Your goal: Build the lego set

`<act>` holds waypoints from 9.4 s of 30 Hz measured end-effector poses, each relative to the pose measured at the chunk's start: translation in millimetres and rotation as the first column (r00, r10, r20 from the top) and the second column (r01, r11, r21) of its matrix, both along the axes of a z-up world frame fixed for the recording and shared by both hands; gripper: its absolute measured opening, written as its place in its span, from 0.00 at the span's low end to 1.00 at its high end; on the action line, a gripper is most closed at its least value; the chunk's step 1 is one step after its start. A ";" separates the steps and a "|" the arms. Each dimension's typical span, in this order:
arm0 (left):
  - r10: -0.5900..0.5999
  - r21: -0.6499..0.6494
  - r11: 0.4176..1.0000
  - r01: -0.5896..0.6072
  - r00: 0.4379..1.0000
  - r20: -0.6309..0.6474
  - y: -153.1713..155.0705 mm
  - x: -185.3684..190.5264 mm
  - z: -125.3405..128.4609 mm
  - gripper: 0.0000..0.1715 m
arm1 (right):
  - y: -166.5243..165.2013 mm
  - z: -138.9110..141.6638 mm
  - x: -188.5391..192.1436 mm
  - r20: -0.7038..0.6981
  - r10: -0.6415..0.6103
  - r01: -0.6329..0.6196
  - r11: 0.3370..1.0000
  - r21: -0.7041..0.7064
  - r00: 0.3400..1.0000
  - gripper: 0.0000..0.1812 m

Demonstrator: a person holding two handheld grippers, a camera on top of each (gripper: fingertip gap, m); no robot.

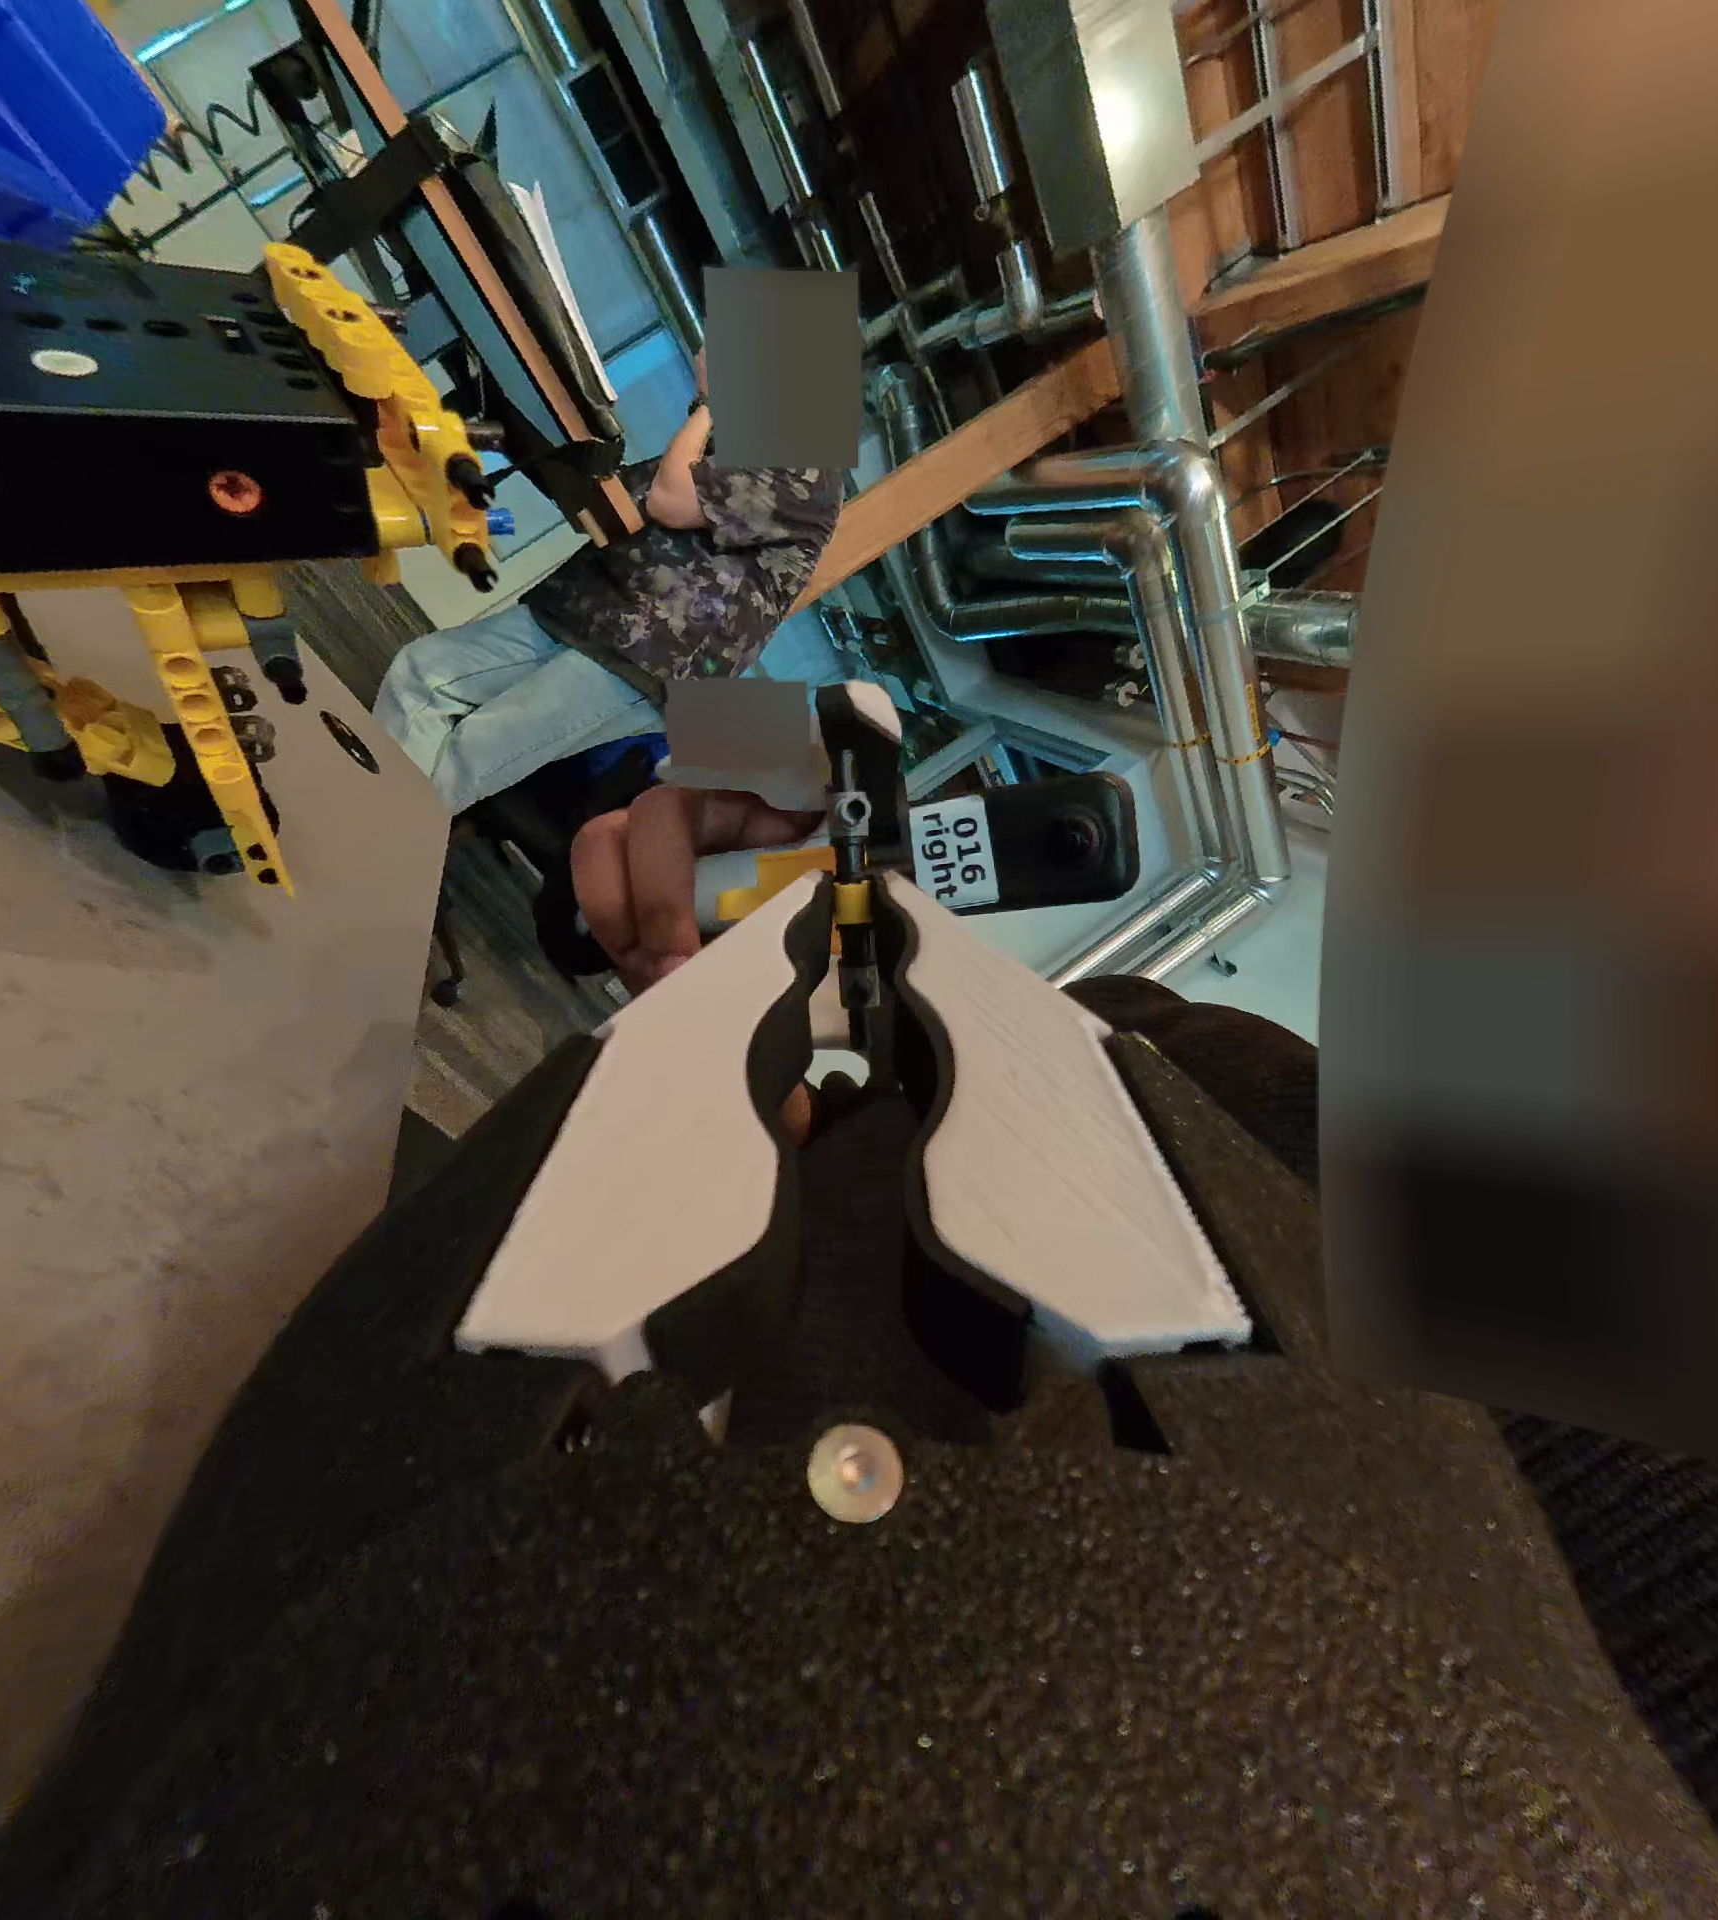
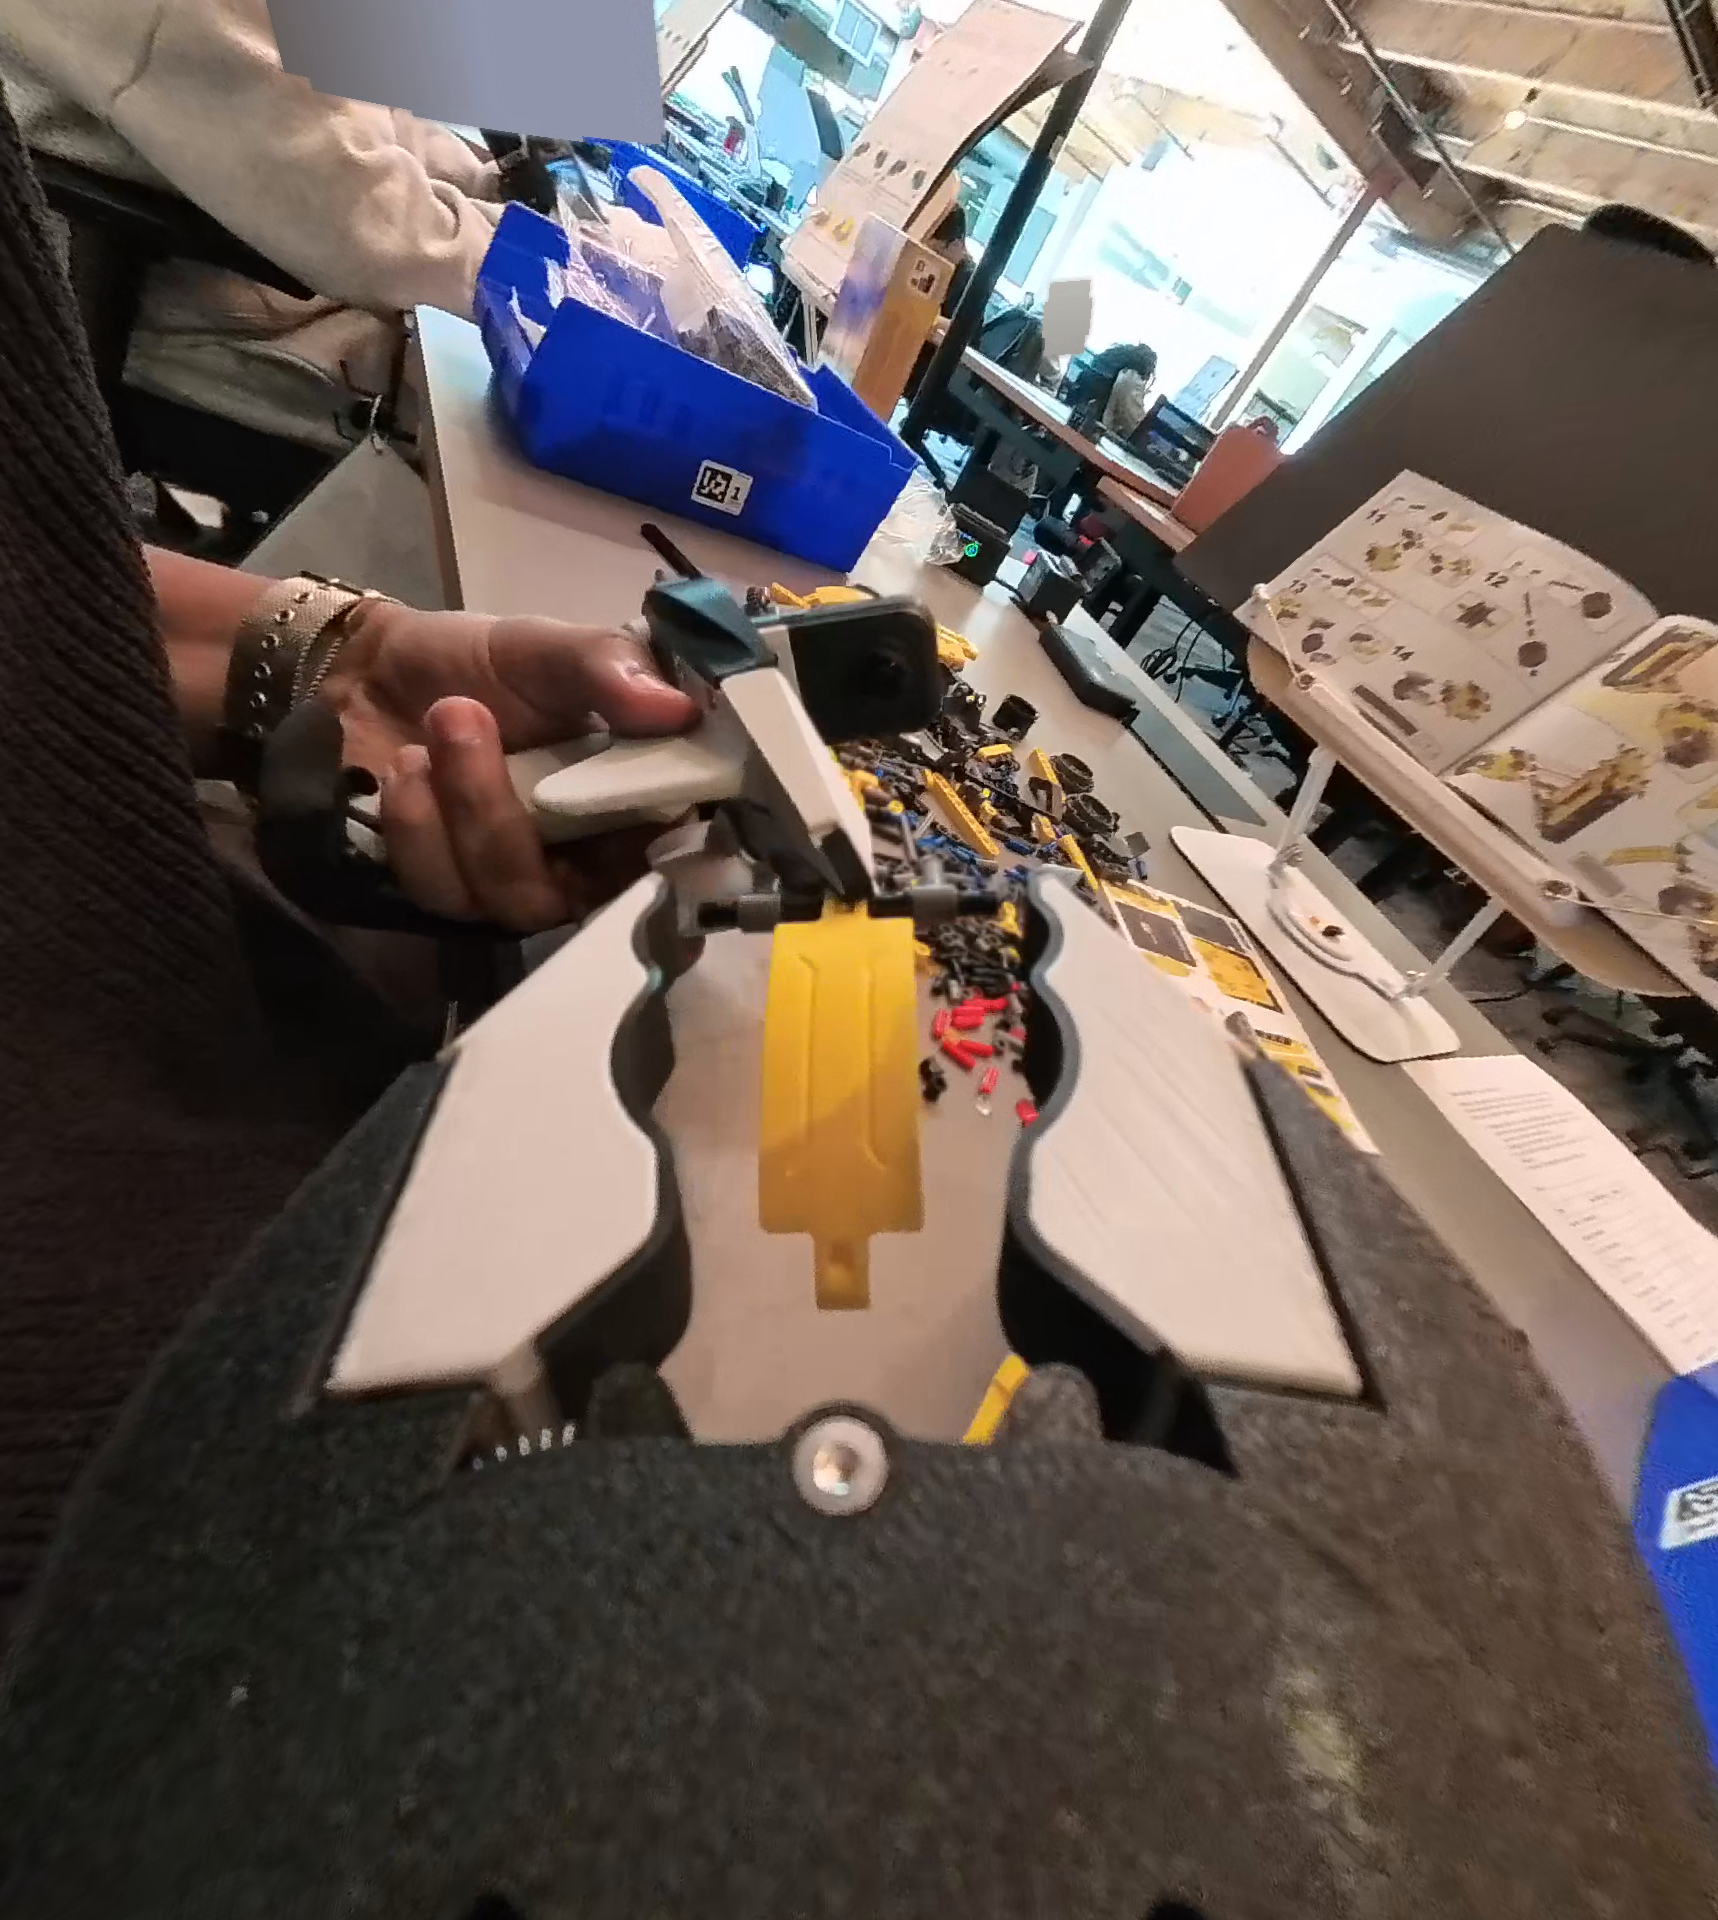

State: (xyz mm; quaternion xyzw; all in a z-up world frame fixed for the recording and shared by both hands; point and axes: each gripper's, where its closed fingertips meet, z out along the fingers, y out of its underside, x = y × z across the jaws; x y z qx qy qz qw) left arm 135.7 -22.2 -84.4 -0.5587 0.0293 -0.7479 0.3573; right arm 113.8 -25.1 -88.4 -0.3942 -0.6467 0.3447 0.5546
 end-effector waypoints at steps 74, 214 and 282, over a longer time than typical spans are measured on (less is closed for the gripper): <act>0.339 0.317 0.923 -0.217 0.849 -0.406 1.6 8.3 -10.6 0.05 | 22.3 -4.9 20.4 0.082 -0.198 0.201 0.979 -0.039 0.977 0.30; 0.853 0.853 0.498 0.155 0.088 -0.514 117.0 63.6 -41.3 0.16 | 115.9 -20.5 90.3 -0.088 -0.396 0.315 0.829 -0.463 0.914 0.29; 0.869 0.871 0.484 0.091 0.069 -0.490 126.5 56.5 -42.9 0.25 | 122.6 -31.3 89.5 -0.095 -0.415 0.305 0.786 -0.537 0.905 0.31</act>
